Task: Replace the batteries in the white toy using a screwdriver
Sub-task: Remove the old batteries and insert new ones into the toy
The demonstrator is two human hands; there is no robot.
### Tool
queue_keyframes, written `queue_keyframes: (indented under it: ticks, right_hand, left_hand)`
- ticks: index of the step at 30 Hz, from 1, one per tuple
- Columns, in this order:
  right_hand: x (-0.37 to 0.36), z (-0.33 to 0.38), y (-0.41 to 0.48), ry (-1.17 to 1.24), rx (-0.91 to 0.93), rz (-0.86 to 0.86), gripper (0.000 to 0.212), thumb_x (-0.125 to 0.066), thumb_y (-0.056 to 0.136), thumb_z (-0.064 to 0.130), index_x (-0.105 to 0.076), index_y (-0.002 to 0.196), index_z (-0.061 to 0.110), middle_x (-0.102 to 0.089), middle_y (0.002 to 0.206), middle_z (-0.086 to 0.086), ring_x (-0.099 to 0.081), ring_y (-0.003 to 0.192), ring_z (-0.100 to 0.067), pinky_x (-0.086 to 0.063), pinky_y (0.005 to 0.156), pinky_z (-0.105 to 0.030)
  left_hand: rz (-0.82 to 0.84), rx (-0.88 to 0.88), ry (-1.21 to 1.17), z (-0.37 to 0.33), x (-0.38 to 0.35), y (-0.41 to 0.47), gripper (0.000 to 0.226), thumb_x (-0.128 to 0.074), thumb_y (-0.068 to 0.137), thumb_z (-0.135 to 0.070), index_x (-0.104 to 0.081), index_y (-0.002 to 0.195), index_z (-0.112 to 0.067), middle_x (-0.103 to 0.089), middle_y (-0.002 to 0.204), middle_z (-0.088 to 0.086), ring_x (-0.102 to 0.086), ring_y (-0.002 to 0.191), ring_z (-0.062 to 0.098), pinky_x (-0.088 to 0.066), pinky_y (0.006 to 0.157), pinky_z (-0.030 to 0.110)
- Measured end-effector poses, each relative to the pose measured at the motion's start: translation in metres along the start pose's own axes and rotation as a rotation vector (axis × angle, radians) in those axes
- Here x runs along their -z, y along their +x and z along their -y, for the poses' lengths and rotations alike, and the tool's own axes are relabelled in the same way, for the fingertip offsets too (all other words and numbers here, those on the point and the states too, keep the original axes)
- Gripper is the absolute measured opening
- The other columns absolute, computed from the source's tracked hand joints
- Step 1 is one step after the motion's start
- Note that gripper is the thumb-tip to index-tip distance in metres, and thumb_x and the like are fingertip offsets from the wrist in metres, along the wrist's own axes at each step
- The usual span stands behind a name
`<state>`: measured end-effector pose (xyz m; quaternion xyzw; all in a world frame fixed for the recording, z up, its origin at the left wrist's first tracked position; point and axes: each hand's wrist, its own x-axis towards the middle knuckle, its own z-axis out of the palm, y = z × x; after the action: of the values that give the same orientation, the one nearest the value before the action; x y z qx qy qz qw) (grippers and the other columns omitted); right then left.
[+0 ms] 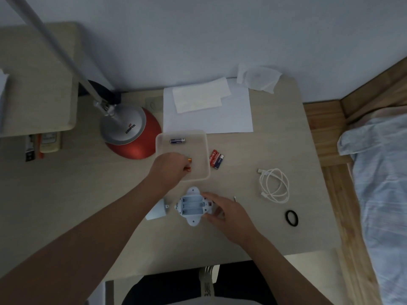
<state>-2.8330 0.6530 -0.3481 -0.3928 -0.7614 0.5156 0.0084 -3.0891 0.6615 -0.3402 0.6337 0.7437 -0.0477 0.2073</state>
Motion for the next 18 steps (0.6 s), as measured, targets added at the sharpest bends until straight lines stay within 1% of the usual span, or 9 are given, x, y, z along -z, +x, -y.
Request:
queue_keyframes:
  ticks: [2, 6, 8, 10, 12, 14, 15, 16, 18]
  right_hand:
    - [0.000, 0.000, 0.000, 0.000, 0.005, 0.002, 0.056, -0.072, 0.085, 0.029, -0.052, 0.136, 0.042, -0.063, 0.103, 0.016, -0.060, 0.078, -0.008, -0.050, 0.074, -0.016]
    - [0.000, 0.000, 0.000, -0.027, 0.021, -0.004, 0.058, -0.073, 0.085, 0.029, -0.052, 0.137, 0.041, -0.064, 0.104, 0.016, -0.060, 0.079, -0.007, -0.046, 0.072, -0.008]
    - [0.000, 0.000, 0.000, -0.038, 0.026, 0.000, 0.057, -0.073, 0.085, 0.031, -0.052, 0.137, 0.041, -0.064, 0.103, 0.014, -0.060, 0.079, -0.007, -0.048, 0.072, -0.011]
    - [0.001, 0.000, 0.001, -0.038, 0.023, 0.003, 0.056, -0.072, 0.085, 0.031, -0.052, 0.137, 0.042, -0.064, 0.101, 0.014, -0.060, 0.078, -0.008, -0.049, 0.072, -0.013]
    - [0.001, 0.000, 0.001, -0.041, 0.028, 0.005, 0.056, -0.072, 0.086, 0.032, -0.052, 0.137, 0.042, -0.064, 0.100, 0.015, -0.060, 0.078, -0.008, -0.048, 0.071, -0.012]
    - [0.002, -0.001, 0.002, -0.054, 0.042, 0.009, 0.056, -0.072, 0.086, 0.031, -0.052, 0.137, 0.041, -0.065, 0.100, 0.013, -0.061, 0.079, -0.008, -0.047, 0.072, -0.010]
    - [0.002, 0.000, 0.002, -0.061, 0.048, 0.015, 0.055, -0.072, 0.086, 0.031, -0.052, 0.137, 0.040, -0.065, 0.101, 0.013, -0.061, 0.079, -0.007, -0.047, 0.072, -0.010]
    - [0.003, 0.000, 0.003, -0.066, 0.052, 0.022, 0.055, -0.072, 0.086, 0.031, -0.052, 0.137, 0.039, -0.065, 0.101, 0.013, -0.061, 0.079, -0.007, -0.047, 0.072, -0.010]
    - [0.003, 0.002, 0.003, -0.074, 0.051, 0.021, 0.053, -0.072, 0.087, 0.030, -0.053, 0.136, 0.038, -0.065, 0.099, 0.014, -0.061, 0.078, -0.006, -0.047, 0.071, -0.011]
  left_hand:
    - [0.008, 0.012, -0.026, 0.002, -0.001, -0.002, 0.021, -0.062, 0.091, -0.036, -0.074, 0.103, -0.024, -0.072, 0.102, -0.001, -0.066, 0.096, 0.021, -0.053, 0.079, 0.037]
    - [-0.002, 0.031, -0.093, 0.007, -0.002, -0.008, 0.024, -0.065, 0.090, -0.036, -0.074, 0.108, -0.023, -0.071, 0.112, 0.001, -0.066, 0.103, 0.022, -0.054, 0.085, 0.041]
    - [-0.039, 0.027, -0.106, 0.006, 0.001, -0.015, 0.026, -0.065, 0.091, -0.034, -0.072, 0.112, -0.021, -0.070, 0.112, 0.003, -0.065, 0.104, 0.024, -0.053, 0.085, 0.041]
    - [-0.131, 0.016, -0.137, 0.003, 0.008, -0.025, 0.025, -0.065, 0.091, -0.032, -0.072, 0.111, -0.018, -0.070, 0.104, 0.004, -0.065, 0.098, 0.025, -0.053, 0.079, 0.040]
    - [-0.278, -0.001, -0.213, -0.004, 0.016, -0.038, 0.022, -0.066, 0.090, -0.030, -0.073, 0.106, -0.017, -0.070, 0.094, 0.003, -0.067, 0.089, 0.024, -0.053, 0.073, 0.038]
    - [-0.435, -0.006, -0.323, -0.012, 0.019, -0.055, 0.020, -0.068, 0.088, -0.028, -0.073, 0.104, -0.017, -0.070, 0.092, -0.001, -0.066, 0.085, 0.018, -0.054, 0.074, 0.034]
    - [-0.488, 0.000, -0.383, -0.017, 0.019, -0.065, 0.020, -0.070, 0.087, -0.027, -0.072, 0.104, -0.018, -0.069, 0.092, -0.003, -0.065, 0.083, 0.014, -0.052, 0.075, 0.029]
    - [-0.509, 0.010, -0.434, -0.022, 0.017, -0.075, 0.020, -0.072, 0.087, -0.026, -0.071, 0.105, -0.019, -0.067, 0.092, -0.005, -0.062, 0.083, 0.010, -0.050, 0.077, 0.025]
    - [-0.487, 0.039, -0.484, -0.030, 0.007, -0.095, 0.024, -0.074, 0.086, -0.028, -0.069, 0.108, -0.020, -0.064, 0.095, -0.008, -0.057, 0.086, 0.005, -0.045, 0.081, 0.019]
